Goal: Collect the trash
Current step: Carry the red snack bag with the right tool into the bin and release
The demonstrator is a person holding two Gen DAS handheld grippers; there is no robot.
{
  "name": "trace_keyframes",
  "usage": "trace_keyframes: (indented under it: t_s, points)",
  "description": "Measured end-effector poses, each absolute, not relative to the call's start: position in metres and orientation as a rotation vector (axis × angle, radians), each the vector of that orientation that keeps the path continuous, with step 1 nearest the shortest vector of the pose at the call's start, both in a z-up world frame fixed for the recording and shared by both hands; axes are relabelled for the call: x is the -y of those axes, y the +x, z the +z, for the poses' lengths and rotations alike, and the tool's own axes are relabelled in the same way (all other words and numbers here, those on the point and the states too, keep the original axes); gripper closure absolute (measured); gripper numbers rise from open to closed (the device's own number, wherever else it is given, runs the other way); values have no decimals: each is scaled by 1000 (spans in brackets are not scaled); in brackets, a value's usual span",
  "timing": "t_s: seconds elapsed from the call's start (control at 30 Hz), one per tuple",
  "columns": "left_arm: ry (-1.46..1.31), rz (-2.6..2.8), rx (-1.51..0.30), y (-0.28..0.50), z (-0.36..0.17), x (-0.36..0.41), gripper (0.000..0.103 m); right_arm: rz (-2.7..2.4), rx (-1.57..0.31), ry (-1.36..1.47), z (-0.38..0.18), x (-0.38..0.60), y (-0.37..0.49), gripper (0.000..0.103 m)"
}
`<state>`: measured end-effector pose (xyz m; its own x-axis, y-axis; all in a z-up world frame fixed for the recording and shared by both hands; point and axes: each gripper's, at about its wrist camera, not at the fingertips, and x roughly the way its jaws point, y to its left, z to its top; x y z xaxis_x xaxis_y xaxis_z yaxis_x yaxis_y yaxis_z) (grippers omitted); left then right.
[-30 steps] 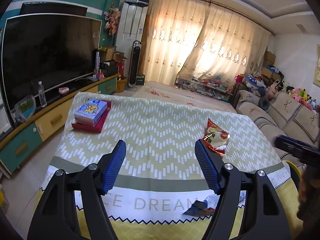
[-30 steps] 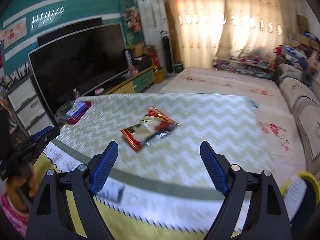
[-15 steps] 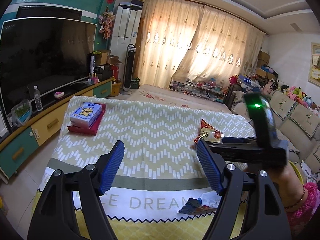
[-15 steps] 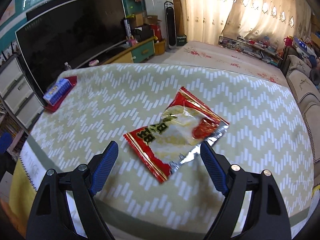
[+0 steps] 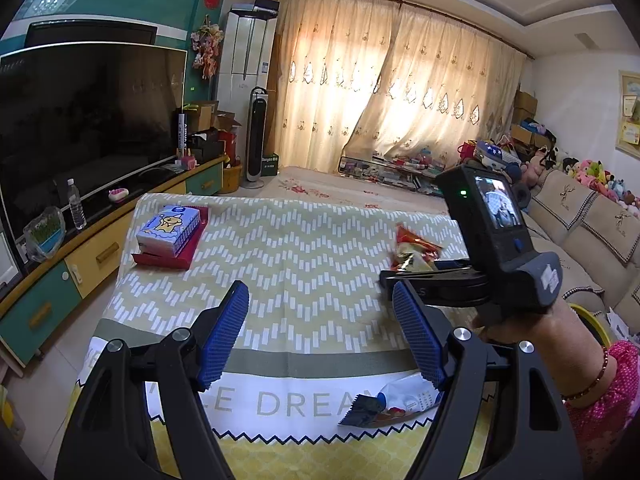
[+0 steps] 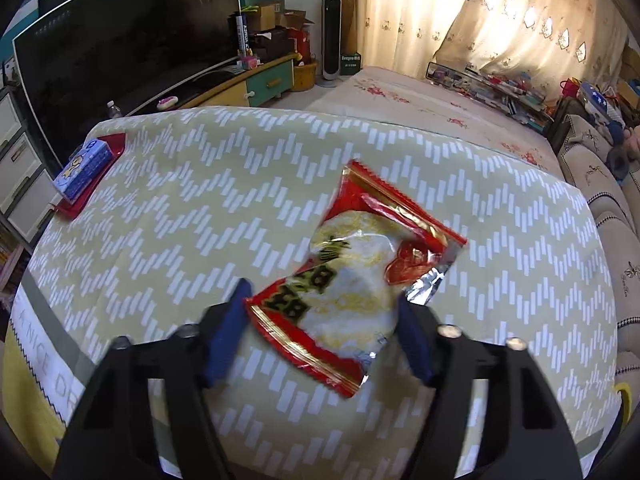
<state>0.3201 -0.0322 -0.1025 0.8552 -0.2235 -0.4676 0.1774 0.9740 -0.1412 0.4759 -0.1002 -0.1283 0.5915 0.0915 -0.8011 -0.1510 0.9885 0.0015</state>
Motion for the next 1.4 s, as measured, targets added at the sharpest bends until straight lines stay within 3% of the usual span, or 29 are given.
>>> trace_keyframes:
  t_s: [0.1,0.2,0.47,1.1,1.4]
  points:
    - [-79,-209,-501,320,-104,34,29,143,-920,-57,-126,109,468,57]
    - [-72,-209,-502,319,-104,36,29,133,-895,-54,-123,118,458,81]
    - [-57,-205,-508,319,-106,38,29,169,-892,24,-112,153,427,93]
    - [-43,-211,-507,318,-106,41,29,141,-722,107,-57,260,279,93]
    - [-38,-212,-505,316,-106,43,29,-207,-804,184,-92,401,230,91]
